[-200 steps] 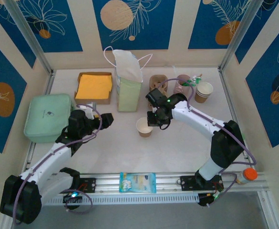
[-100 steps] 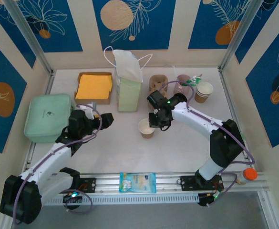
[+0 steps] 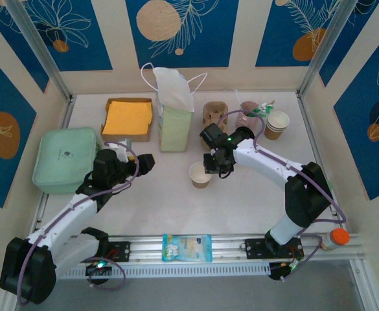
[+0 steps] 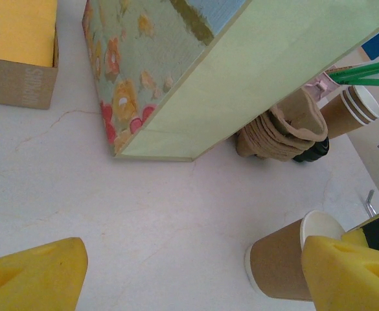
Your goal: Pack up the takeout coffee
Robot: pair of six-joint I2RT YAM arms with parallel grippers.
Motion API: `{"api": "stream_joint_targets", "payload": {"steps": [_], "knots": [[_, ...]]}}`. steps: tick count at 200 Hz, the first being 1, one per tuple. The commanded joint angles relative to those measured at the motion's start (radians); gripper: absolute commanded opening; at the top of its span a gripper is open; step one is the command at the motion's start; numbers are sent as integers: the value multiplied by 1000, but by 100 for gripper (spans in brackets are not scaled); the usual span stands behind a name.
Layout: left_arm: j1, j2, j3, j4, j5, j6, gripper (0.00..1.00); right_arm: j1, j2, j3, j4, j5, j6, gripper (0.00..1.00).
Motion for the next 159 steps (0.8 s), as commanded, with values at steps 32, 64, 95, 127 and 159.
{"api": "stream_joint_targets", "payload": {"steps": [32,64,95,127,159], "knots": [[-13,-20,37,-14,-3,15,86,-49,-103,74,-105,39,-23,42],[-16,-19,59,-30,-4,26,86,-120,-126,133,-155,88,-53,46],[-19,-15,74,-44,-4,36,86,-200,-85,197,-173,129,-77,48],[-25,-19,79,-59,-7,46,86,-277,43,305,-191,149,-107,48],[-28,-36,69,-69,-19,52,86,-332,167,375,-156,153,-118,48]]}}
